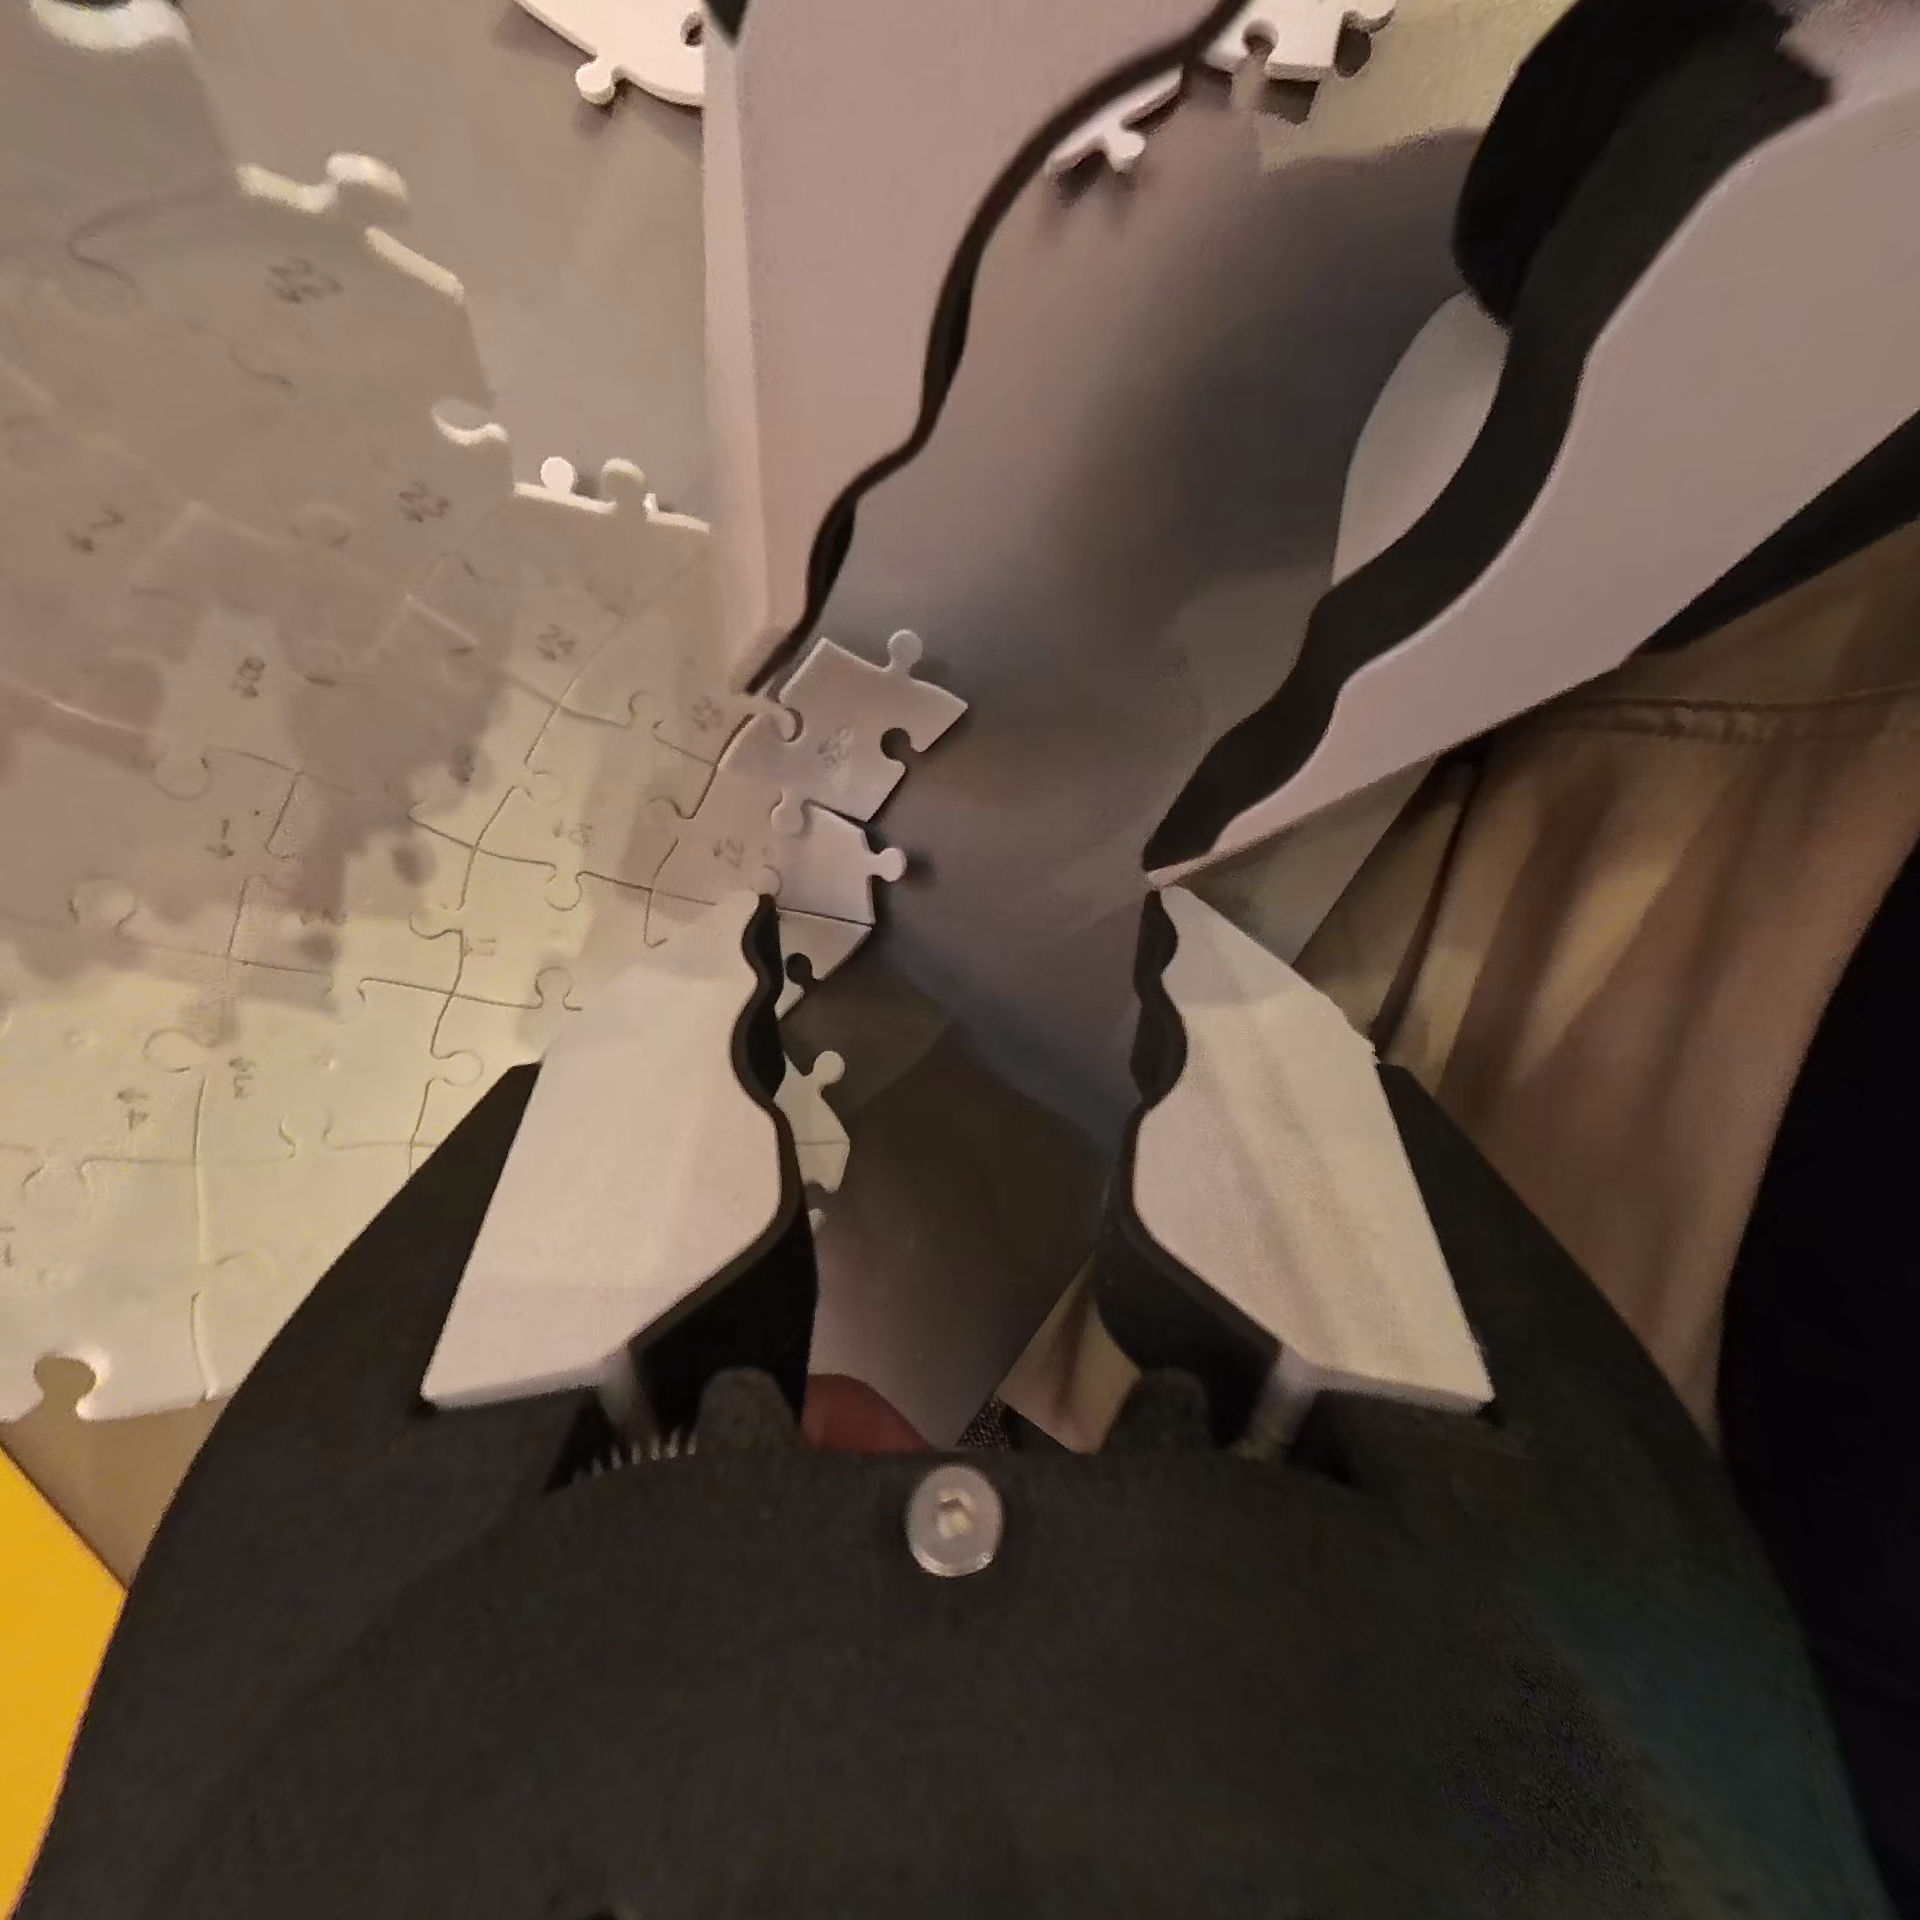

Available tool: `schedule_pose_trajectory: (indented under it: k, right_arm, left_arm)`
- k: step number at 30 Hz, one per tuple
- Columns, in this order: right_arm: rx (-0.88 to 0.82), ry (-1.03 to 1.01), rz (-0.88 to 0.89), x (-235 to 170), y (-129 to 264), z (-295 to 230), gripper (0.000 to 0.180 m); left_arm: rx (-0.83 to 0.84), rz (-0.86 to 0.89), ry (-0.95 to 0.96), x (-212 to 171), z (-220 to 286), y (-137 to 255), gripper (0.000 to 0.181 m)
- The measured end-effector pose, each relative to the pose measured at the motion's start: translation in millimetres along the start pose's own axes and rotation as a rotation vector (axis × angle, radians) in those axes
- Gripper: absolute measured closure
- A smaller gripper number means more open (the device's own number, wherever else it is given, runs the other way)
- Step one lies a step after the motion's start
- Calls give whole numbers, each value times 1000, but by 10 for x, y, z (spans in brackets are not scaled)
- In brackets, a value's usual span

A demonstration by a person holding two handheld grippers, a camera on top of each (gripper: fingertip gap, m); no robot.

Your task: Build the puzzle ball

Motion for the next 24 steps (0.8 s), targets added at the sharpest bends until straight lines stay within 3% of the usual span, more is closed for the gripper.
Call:
schedule_pose_trajectory:
  k: [1,15,24]
  right_arm:
    - [2,30,-10,-7,-23,-19,114]
    - [67,5,2,-33,-77,-10,111]
    - [63,-99,86,55,105,116,128]
  left_arm:
    - [0,-1,-1,0,0,0,115]
    - [-10,-5,-18,-7,-4,5,115]
    - [-14,-5,-25,-8,-7,5,115]
Point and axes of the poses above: each gripper's, where its closed fingertips meet, y back along the fingers, x out of its top, z = x × y across the jaws, the point moved 5 cm from there along y, back along the fingers, and after that the axes turned 6 degrees about -x, right-handed, at the moved point
